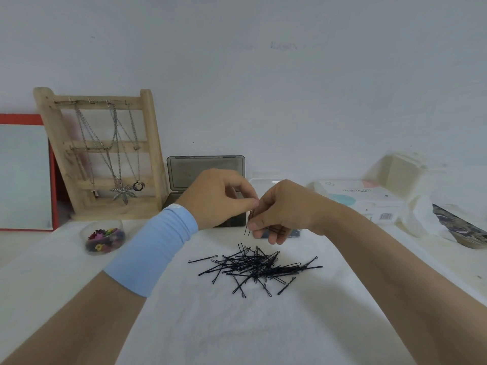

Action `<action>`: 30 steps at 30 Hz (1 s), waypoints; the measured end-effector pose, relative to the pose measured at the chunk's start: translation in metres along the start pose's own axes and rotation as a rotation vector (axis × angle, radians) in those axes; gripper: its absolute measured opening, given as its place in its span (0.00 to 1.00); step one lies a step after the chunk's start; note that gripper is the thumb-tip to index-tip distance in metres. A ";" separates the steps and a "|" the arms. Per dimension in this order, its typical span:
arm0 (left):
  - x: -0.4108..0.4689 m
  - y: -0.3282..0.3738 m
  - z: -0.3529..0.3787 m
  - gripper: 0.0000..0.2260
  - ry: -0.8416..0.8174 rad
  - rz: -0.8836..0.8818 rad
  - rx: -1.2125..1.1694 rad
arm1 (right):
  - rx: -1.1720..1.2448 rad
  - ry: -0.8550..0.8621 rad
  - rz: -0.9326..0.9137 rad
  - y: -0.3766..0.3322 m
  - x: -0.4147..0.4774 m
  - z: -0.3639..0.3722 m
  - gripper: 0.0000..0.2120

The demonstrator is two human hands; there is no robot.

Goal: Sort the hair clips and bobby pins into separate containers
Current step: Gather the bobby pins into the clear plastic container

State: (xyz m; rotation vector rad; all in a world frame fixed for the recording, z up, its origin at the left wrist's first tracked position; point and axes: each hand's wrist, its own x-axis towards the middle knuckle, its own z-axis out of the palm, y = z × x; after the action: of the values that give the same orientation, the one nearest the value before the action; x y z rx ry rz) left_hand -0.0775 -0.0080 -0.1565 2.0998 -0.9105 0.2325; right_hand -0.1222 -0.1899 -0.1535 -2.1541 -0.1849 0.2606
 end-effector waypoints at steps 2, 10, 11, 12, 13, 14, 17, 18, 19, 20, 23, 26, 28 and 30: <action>0.001 0.004 -0.002 0.02 0.029 -0.081 -0.138 | -0.061 -0.074 0.055 0.003 0.000 -0.003 0.04; -0.003 -0.023 -0.001 0.01 -0.336 -0.380 -0.243 | -0.495 -0.135 0.054 0.016 0.005 -0.003 0.10; -0.004 -0.028 0.001 0.01 -0.417 -0.388 -0.104 | -0.555 -0.142 0.061 0.016 0.003 -0.008 0.12; -0.005 -0.032 0.001 0.02 -0.510 -0.388 0.079 | -0.629 -0.152 0.087 0.016 0.002 -0.013 0.13; -0.006 -0.035 0.001 0.03 -0.601 -0.387 0.270 | -0.717 -0.173 0.126 0.016 0.000 -0.017 0.15; -0.007 -0.036 0.001 0.05 -0.665 -0.392 0.435 | -0.813 -0.207 0.175 0.016 -0.002 -0.019 0.16; -0.007 -0.026 0.003 0.18 -0.689 -0.432 0.556 | -1.072 -0.312 0.331 0.018 -0.004 -0.011 0.21; -0.007 -0.022 0.006 0.24 -0.703 -0.449 0.546 | -1.110 -0.318 0.370 0.018 -0.002 -0.007 0.20; -0.006 -0.020 0.010 0.32 -0.730 -0.467 0.554 | -1.134 -0.320 0.392 0.019 0.000 -0.004 0.19; -0.006 -0.018 0.015 0.38 -0.763 -0.476 0.591 | -1.162 -0.330 0.407 0.021 0.003 -0.001 0.15; -0.009 -0.017 0.030 0.44 -0.807 -0.409 0.728 | -1.135 -0.353 0.435 0.025 0.008 0.000 0.04; -0.010 -0.010 0.037 0.41 -0.796 -0.344 0.535 | -1.013 -0.328 0.293 0.027 0.010 -0.002 0.04; -0.009 -0.007 0.039 0.38 -0.824 -0.313 0.379 | -0.902 -0.282 0.185 0.023 0.011 0.003 0.03; -0.010 -0.004 0.040 0.39 -0.836 -0.300 0.303 | -0.823 -0.255 0.143 0.018 0.010 0.003 0.08</action>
State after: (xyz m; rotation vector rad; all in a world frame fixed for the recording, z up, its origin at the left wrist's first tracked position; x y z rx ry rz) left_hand -0.0877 -0.0310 -0.1895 2.6214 -1.0369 -0.7633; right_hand -0.1130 -0.1953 -0.1716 -2.9501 -0.3243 0.6267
